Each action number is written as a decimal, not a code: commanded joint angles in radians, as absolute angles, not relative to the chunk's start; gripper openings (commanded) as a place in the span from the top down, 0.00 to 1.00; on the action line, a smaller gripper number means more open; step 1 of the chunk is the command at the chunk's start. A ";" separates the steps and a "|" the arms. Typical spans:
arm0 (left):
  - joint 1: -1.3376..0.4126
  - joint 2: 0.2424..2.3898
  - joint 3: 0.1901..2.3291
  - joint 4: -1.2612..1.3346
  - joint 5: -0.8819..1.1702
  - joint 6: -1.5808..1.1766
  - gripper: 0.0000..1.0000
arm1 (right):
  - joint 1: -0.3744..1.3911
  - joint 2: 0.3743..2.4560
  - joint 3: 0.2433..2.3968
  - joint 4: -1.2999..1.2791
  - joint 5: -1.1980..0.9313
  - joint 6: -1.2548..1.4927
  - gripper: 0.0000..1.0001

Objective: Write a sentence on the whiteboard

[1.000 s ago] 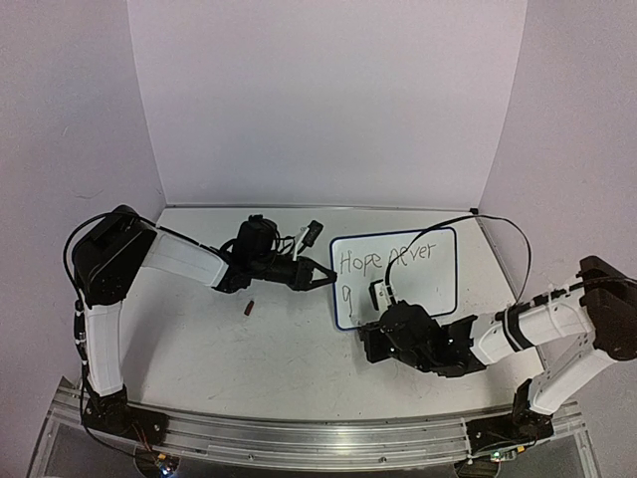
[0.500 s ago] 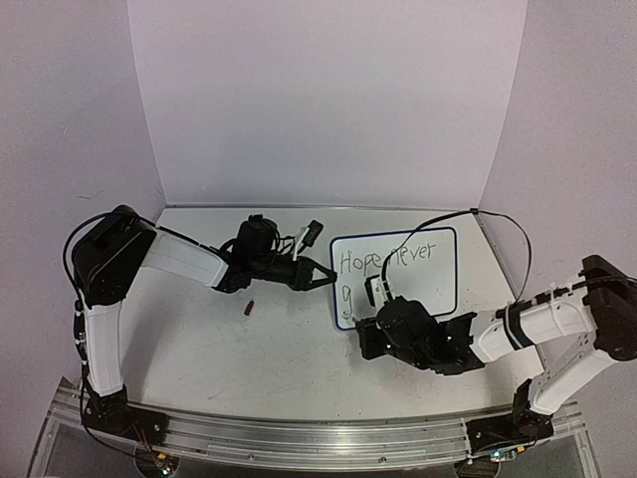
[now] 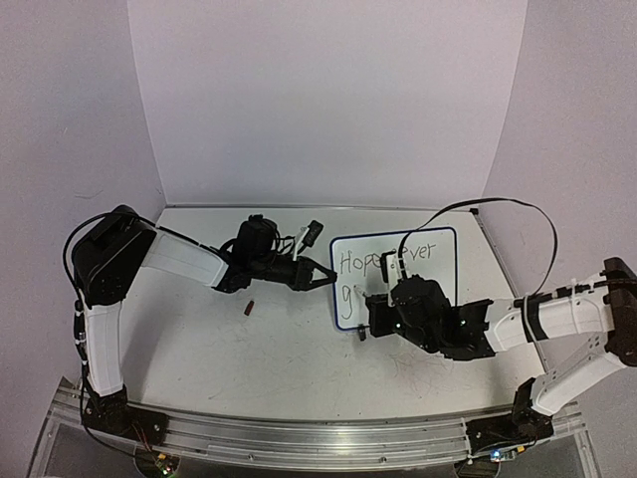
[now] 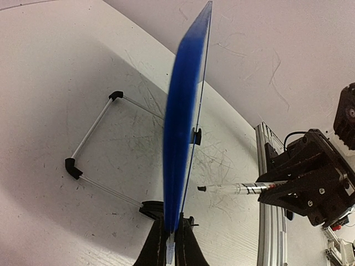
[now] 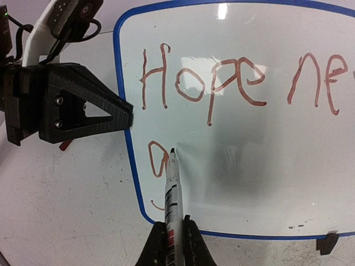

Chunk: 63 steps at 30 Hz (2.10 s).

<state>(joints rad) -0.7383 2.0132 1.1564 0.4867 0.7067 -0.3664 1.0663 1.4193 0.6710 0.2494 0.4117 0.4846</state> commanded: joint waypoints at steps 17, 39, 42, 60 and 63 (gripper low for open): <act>-0.730 1.968 1.160 0.454 0.710 -0.357 1.00 | 1.049 1.485 0.727 0.274 0.472 0.467 1.00; -0.731 1.965 1.157 0.450 0.707 -0.354 1.00 | 1.052 1.438 0.678 0.271 0.392 0.462 1.00; -0.730 1.962 1.158 0.448 0.707 -0.354 1.00 | 1.052 1.448 0.678 0.272 0.407 0.471 1.00; -0.730 1.965 1.166 0.442 0.706 -0.351 1.00 | 1.051 1.460 0.665 0.250 0.430 0.493 1.00; -0.730 1.965 1.166 0.441 0.706 -0.351 1.00 | 1.052 1.457 0.653 0.244 0.421 0.502 1.00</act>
<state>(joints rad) -0.7383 2.0113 1.1564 0.4767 0.7059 -0.3626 1.0542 1.4586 0.6714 0.2533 0.4032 0.4783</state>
